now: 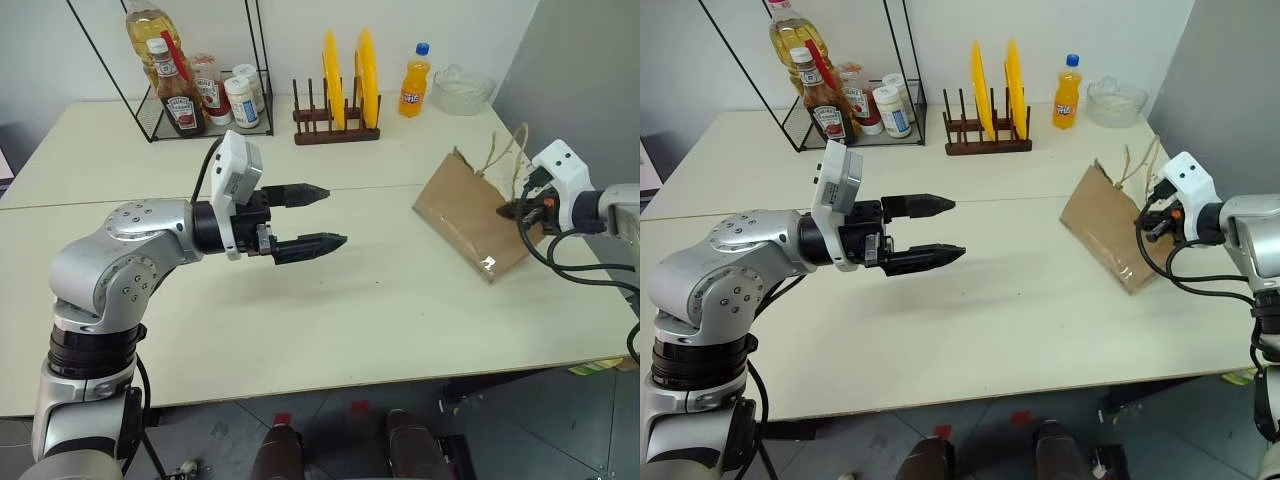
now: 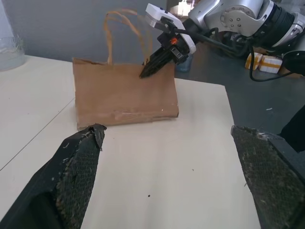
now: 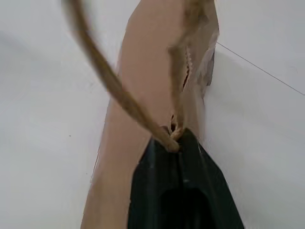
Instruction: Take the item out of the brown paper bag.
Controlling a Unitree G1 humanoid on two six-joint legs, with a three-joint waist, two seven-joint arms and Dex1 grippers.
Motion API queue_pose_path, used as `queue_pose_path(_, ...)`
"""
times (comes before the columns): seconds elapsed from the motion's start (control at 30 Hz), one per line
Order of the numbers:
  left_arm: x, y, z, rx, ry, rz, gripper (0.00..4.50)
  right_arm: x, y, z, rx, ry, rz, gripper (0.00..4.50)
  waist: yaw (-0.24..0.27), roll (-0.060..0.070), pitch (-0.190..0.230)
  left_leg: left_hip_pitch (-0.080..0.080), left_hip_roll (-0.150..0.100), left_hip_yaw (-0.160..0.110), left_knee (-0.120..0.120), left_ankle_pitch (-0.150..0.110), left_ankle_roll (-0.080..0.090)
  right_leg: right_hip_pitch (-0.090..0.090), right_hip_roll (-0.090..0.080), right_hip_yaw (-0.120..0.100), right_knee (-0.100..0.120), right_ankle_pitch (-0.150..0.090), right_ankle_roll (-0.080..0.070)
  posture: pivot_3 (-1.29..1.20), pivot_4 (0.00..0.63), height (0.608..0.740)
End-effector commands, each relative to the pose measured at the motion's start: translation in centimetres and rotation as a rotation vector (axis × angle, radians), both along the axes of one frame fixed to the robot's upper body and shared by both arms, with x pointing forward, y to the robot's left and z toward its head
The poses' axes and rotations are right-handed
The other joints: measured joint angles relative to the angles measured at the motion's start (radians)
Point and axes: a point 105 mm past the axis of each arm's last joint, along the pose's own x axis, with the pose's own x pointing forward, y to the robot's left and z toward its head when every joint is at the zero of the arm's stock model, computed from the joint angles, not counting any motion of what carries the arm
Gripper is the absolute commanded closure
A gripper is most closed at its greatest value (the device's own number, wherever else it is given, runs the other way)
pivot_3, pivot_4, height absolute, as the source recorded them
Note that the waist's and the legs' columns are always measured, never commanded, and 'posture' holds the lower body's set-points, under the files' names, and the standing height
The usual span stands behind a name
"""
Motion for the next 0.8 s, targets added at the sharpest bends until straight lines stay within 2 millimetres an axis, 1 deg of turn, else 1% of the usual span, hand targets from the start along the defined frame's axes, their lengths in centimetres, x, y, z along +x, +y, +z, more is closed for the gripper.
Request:
queue_pose_path(0.03, -0.4, 0.0, 1.0, 0.004, -0.052, -0.01, 0.0, 0.1, 0.2, 1.9, -0.012, -0.072, 0.023, 4.48, 0.0, 0.0, 0.0, 0.0, 0.0, 0.0, 0.0, 0.0, 0.0, 0.0, 0.0, 0.0, 0.0, 0.0, 0.0, 0.0, 0.15, 0.74)
queue_pose_path(0.1, -0.5, 0.0, 1.0, 0.006, -0.052, -0.009, 0.0, -0.2, 0.8, 2.0, 0.001, -0.077, 0.064, 4.48, 0.0, 0.0, 0.0, 0.0, 0.0, 0.0, 0.0, 0.0, 0.0, 0.0, 0.0, 0.0, 0.0, 0.0, 0.0, 0.0, 0.15, 0.74)
queue_pose_path(0.23, -0.6, 0.2, 1.0, 0.009, -0.051, -0.002, 0.0, -0.1, 2.3, 3.2, 0.016, -0.152, 0.141, 4.48, -0.002, 0.0, 0.0, 0.0, 0.0, 0.0, 0.0, 0.0, 0.0, 0.0, 0.0, 0.0, 0.0, 0.0, 0.0, 0.0, 0.15, 0.74)
queue_pose_path(0.4, -0.5, 1.2, 1.3, 0.01, -0.054, 0.046, 0.0, 0.4, 5.1, 4.8, 0.044, -0.226, 0.271, 4.48, -0.005, 0.001, 0.001, 0.0, 0.0, 0.0, 0.0, 0.0, 0.0, 0.0, 0.0, 0.0, 0.0, 0.0, 0.0, 0.0, 0.15, 0.74)
queue_pose_path(0.6, -0.9, 2.3, 1.8, -0.003, -0.06, 0.116, 0.0, 0.6, 10.8, 5.3, 0.077, -0.245, 0.536, 4.48, -0.009, 0.002, 0.001, 0.0, 0.0, 0.0, 0.0, 0.0, 0.0, 0.0, 0.0, 0.0, 0.0, 0.0, 0.0, 0.0, 0.15, 0.74)
queue_pose_path(0.7, -1.2, 3.2, 1.9, -0.005, -0.065, 0.169, 0.0, 0.9, 13.4, 4.8, 0.043, -0.245, 0.664, 4.48, -0.011, 0.002, 0.002, 0.0, 0.0, 0.0, 0.0, 0.0, 0.0, 0.0, 0.0, 0.0, 0.0, 0.0, 0.0, 0.0, 0.15, 0.74)
queue_pose_path(0.73, -1.2, 3.4, 1.9, -0.007, -0.067, 0.182, 0.0, 1.0, 13.9, 4.6, 0.029, -0.244, 0.691, 4.48, -0.013, 0.003, 0.002, 0.0, 0.0, 0.0, 0.0, 0.0, 0.0, 0.0, 0.0, 0.0, 0.0, 0.0, 0.0, 0.0, 0.15, 0.74)
queue_pose_path(0.8, -1.3, 4.1, 2.0, -0.017, -0.083, 0.237, 0.0, 1.4, 15.8, 4.4, 0.024, -0.243, 0.761, 4.48, -0.017, 0.003, 0.002, 0.0, 0.0, 0.0, 0.0, 0.0, 0.0, 0.0, 0.0, 0.0, 0.0, 0.0, 0.0, 0.0, 0.15, 0.74)
